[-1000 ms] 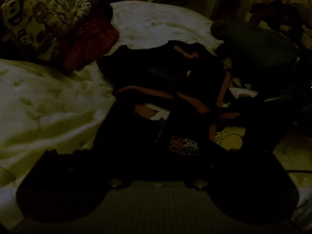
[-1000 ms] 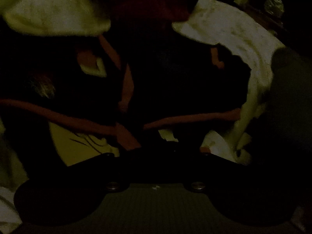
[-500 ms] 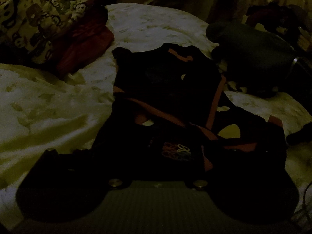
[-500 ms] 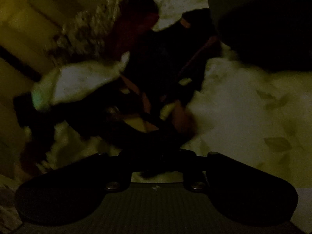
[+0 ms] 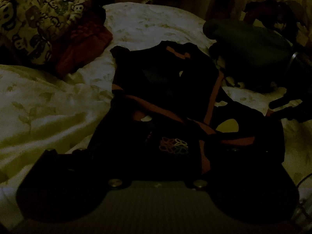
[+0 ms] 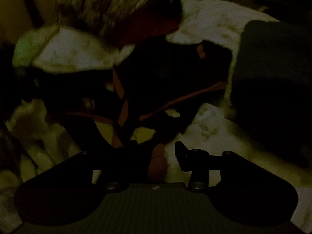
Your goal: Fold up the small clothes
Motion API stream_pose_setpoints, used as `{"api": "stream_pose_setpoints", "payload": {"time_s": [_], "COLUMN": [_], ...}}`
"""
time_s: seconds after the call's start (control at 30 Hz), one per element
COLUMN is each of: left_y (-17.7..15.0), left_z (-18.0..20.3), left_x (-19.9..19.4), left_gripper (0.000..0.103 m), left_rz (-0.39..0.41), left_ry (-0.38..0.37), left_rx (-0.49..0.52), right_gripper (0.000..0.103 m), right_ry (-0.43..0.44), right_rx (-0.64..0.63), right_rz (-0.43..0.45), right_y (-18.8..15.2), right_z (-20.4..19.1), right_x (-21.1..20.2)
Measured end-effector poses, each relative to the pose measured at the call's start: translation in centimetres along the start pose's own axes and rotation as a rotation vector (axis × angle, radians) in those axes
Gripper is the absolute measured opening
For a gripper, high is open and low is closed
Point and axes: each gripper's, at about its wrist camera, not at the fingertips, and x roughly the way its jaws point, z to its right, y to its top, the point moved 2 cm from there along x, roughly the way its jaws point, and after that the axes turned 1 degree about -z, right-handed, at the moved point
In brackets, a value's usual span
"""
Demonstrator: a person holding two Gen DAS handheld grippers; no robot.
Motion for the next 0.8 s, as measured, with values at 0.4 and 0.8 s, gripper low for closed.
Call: {"api": "stream_pose_setpoints", "payload": {"time_s": [0.4,0.8], "left_y": [0.3,0.3], "left_z": [-0.1,1.0], "left_x": [0.5,1.0], "left_gripper": [0.102,0.103], "left_rz": [-0.003,-0.011], "left_ry": [-0.018,-0.022], "left_rx": [-0.014,0.020], "right_gripper": [0.009,0.010], "right_ry": [0.088,0.170], "right_rx": [0.722,0.902], "right_rz": [0.356,0.422], "right_y": [-4.2,-11.2], "right_z": [8.8,8.8], "right_x": [-7.6,-7.9]}}
